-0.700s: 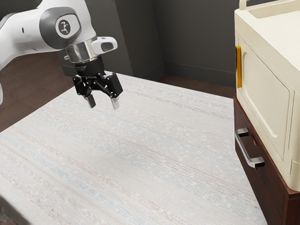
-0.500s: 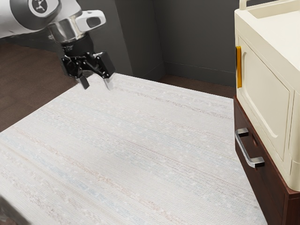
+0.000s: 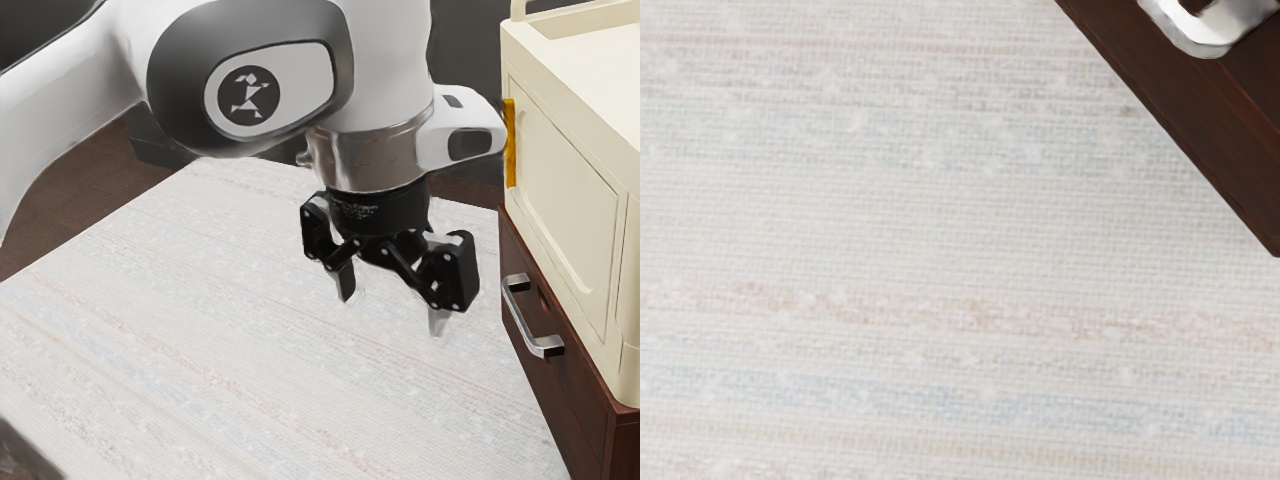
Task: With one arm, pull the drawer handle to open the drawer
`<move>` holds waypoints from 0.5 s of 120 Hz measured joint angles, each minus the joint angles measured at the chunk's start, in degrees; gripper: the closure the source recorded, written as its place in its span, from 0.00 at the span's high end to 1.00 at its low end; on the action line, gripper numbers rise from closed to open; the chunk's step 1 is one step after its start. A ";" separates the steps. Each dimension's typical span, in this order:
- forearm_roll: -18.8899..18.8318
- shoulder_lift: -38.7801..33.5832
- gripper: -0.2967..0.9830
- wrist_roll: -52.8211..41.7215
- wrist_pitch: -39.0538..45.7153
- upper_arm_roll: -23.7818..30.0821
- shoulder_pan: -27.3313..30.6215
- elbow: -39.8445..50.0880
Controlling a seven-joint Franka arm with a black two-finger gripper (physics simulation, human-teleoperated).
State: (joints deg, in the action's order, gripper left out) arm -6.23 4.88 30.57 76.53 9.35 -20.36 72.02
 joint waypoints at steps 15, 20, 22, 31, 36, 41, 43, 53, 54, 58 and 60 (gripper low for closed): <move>2.31 0.16 0.77 7.55 1.15 -0.14 5.64 0.22; 2.73 0.06 0.77 10.44 1.18 -0.21 5.84 0.24; 2.81 0.02 0.77 11.56 1.24 -0.22 5.75 0.24; 3.12 0.10 0.77 16.24 1.60 -0.19 4.84 0.32; 3.36 0.16 0.77 18.60 1.80 -0.15 4.37 0.38; 3.61 0.24 0.77 20.80 2.05 -0.13 4.11 0.41; 3.64 0.26 0.77 21.65 2.13 -0.13 4.07 0.46; 3.68 0.21 0.77 25.58 2.11 -0.17 4.34 0.57; 3.69 0.21 0.77 25.95 2.08 -0.18 4.40 0.57; 3.75 0.23 0.77 27.38 1.97 -0.21 4.63 0.54; 3.78 0.24 0.77 28.06 1.93 -0.23 4.74 0.55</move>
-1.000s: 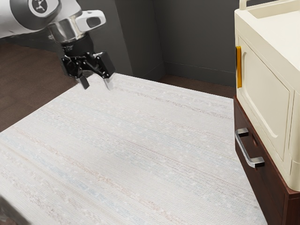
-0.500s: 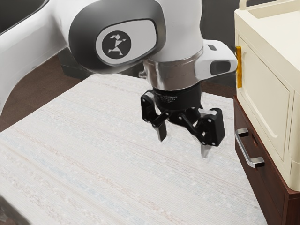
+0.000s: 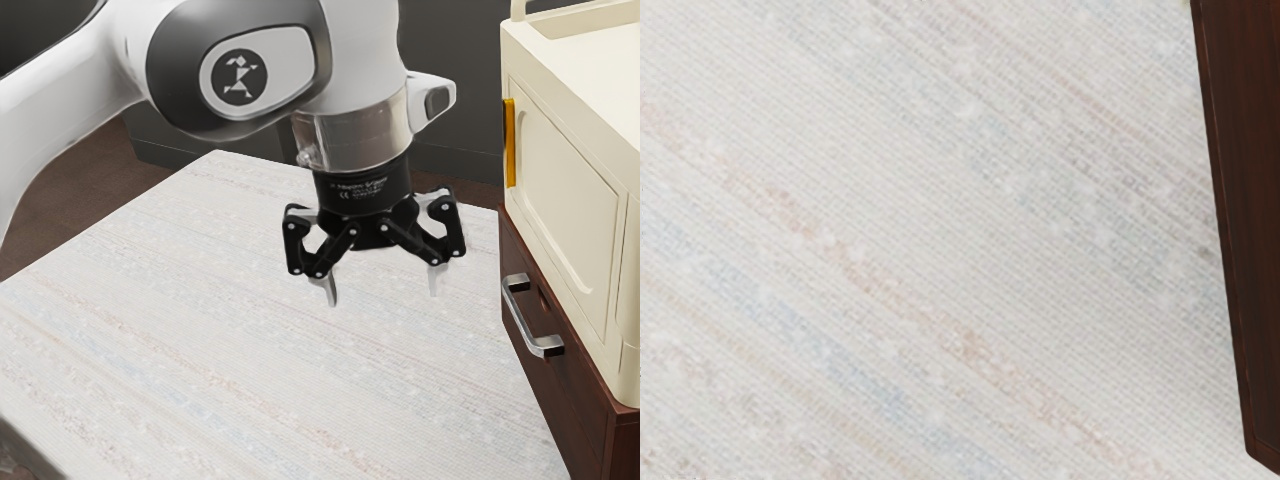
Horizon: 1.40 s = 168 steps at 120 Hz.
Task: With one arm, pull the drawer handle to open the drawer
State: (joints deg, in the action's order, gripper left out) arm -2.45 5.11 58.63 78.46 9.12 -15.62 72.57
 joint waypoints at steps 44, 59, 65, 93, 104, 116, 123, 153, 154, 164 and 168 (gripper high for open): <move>0.26 2.21 0.77 10.69 1.48 -0.36 1.01 -0.11; -0.01 2.86 0.77 11.70 3.88 -0.34 0.99 0.20; -0.04 2.94 0.77 11.61 5.21 -0.34 0.75 1.11; 1.75 1.14 0.77 9.73 14.55 -1.69 0.63 10.46; 2.93 -0.73 0.77 8.74 18.43 -2.09 1.08 14.00; 3.52 -1.00 0.77 7.80 20.65 -3.44 0.30 14.58; 3.70 -1.11 0.77 7.33 21.46 -4.06 0.10 14.73; 5.30 -1.02 0.77 5.74 25.89 -7.19 -0.71 17.59; 5.34 -0.82 0.77 5.70 26.05 -7.22 -0.71 17.59; 5.64 0.87 0.77 5.31 27.76 -7.34 -1.34 17.63; 5.72 1.27 0.77 5.18 28.46 -7.35 -1.76 17.63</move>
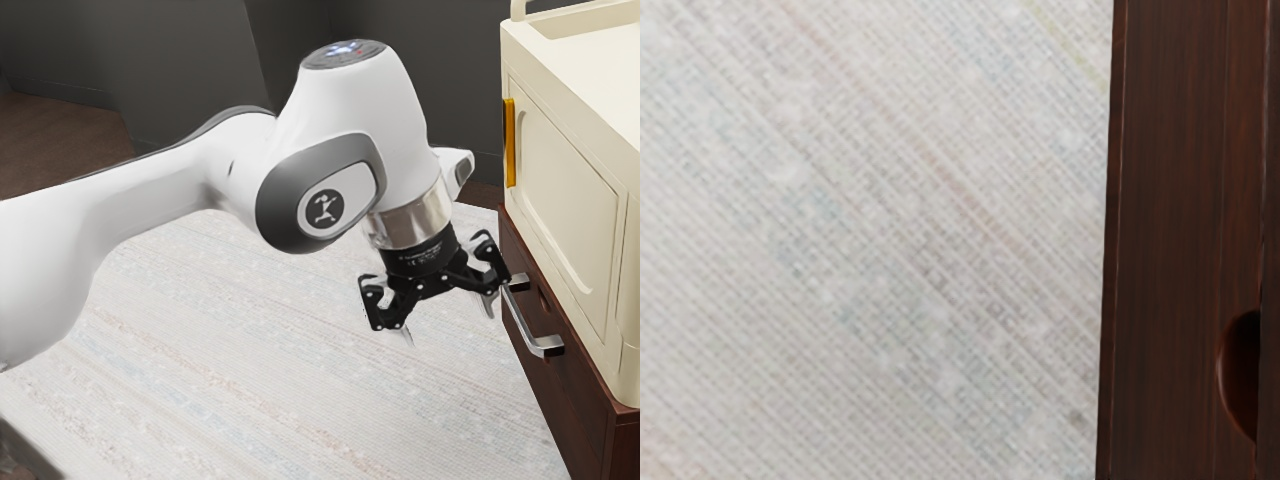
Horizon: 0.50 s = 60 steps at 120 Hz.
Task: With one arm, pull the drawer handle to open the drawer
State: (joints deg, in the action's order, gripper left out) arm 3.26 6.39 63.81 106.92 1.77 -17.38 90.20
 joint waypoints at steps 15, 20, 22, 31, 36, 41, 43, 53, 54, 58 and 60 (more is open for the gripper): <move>0.50 1.66 0.77 -0.44 2.86 -0.07 -0.78 -0.08; 0.75 1.89 0.77 -0.57 3.78 -0.06 -0.86 -0.08; 0.84 1.94 0.77 -0.62 4.12 -0.05 -0.88 -0.08; 1.41 2.19 0.77 -0.83 5.46 -0.09 -0.90 -0.06; 1.70 2.07 0.77 -0.94 6.39 -0.10 -0.85 0.30; 1.96 1.59 0.77 -1.05 7.24 -0.19 -0.86 1.09; 2.10 1.15 0.77 -1.09 7.65 -0.38 -0.96 1.73; 2.88 -0.73 0.77 -1.29 9.77 -1.19 -0.86 4.35; 2.94 -0.84 0.77 -1.30 9.99 -1.23 -0.82 4.49; 3.16 -1.12 0.77 -1.38 10.85 -1.32 -0.72 4.97; 3.25 -1.20 0.77 -1.41 11.29 -1.35 -0.72 5.12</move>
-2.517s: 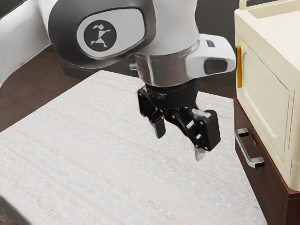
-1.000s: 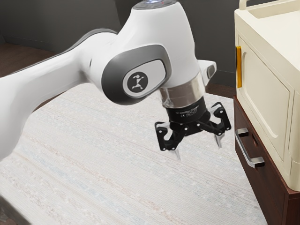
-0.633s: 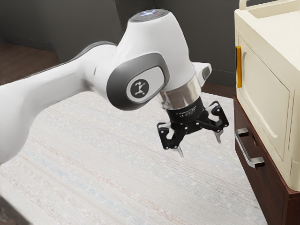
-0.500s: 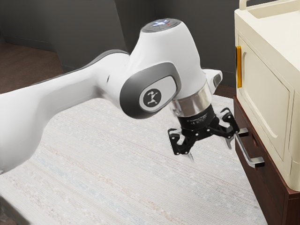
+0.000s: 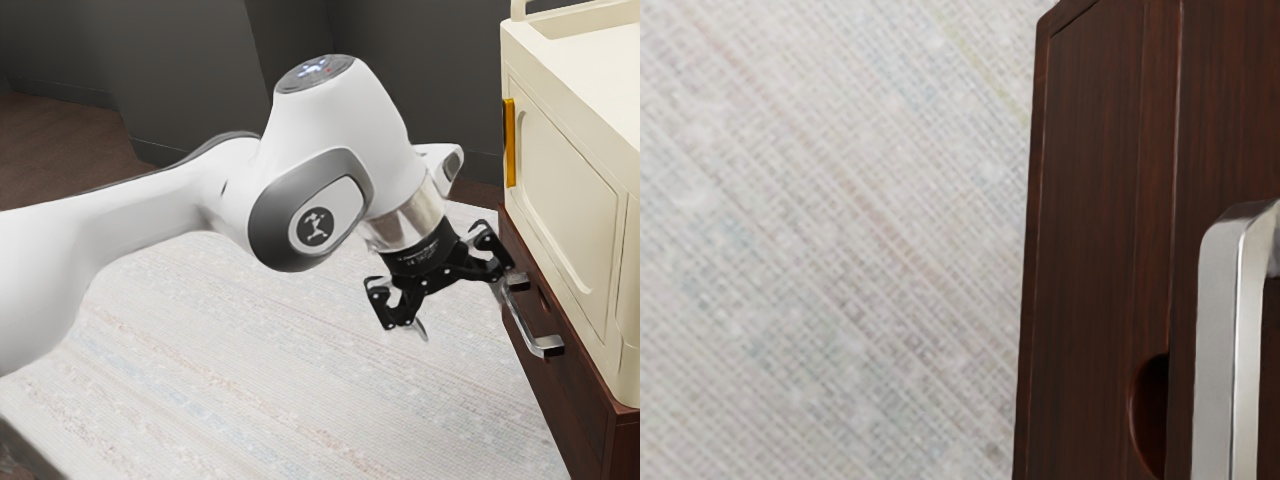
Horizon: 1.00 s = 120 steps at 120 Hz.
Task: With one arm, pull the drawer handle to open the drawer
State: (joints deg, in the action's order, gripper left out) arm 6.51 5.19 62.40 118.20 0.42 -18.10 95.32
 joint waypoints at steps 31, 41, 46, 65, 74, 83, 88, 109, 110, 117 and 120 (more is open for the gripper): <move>2.47 -0.23 0.77 -0.77 6.22 -0.07 -0.83 2.37; 3.75 -0.23 0.77 -1.33 8.08 -0.07 -0.87 3.28; 4.14 -0.23 0.77 -1.59 8.96 -0.05 -0.89 3.59; 4.83 -0.23 0.77 -2.44 11.57 0.08 -1.15 4.58; 4.95 -0.23 0.77 -2.77 12.43 0.10 -1.28 4.93; 5.01 -0.23 0.77 -3.06 13.12 0.10 -1.39 5.27; 5.04 -0.21 0.77 -3.21 13.41 0.10 -1.42 5.54; 5.09 -0.15 0.77 -3.72 14.45 0.10 -1.41 7.09; 5.09 -0.15 0.77 -3.75 14.52 0.10 -1.41 7.18; 5.14 -0.14 0.77 -3.89 14.96 0.10 -1.40 7.66; 5.22 -0.14 0.77 -3.94 15.12 0.10 -1.40 7.82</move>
State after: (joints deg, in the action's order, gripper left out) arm 11.73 5.04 58.45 133.32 0.53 -19.50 103.14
